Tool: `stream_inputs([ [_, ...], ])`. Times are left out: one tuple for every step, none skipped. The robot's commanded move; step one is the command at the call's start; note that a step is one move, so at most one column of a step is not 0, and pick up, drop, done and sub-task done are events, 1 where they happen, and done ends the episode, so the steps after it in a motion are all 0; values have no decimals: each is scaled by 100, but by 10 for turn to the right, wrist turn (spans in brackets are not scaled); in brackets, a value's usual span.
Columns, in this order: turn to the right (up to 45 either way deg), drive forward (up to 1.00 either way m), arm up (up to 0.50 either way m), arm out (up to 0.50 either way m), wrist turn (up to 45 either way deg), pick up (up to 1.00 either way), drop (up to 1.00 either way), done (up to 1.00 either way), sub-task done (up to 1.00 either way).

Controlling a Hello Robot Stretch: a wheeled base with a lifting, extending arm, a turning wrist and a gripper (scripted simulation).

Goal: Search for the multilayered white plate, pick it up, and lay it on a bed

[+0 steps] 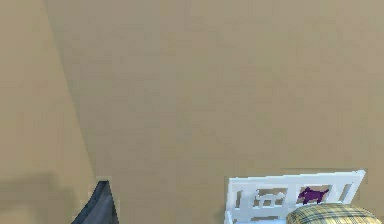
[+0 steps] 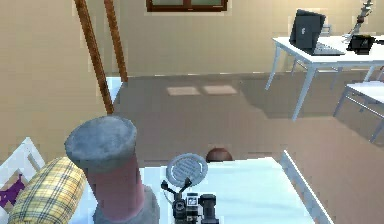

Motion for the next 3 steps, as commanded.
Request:
stream_inputs([
  [0, 0, -32, 0, 0, 0, 0, 0, 0],
  [0, 0, 0, 0, 0, 0, 100, 0, 0],
  [0, 0, 10, 0, 0, 0, 0, 0, 0],
])
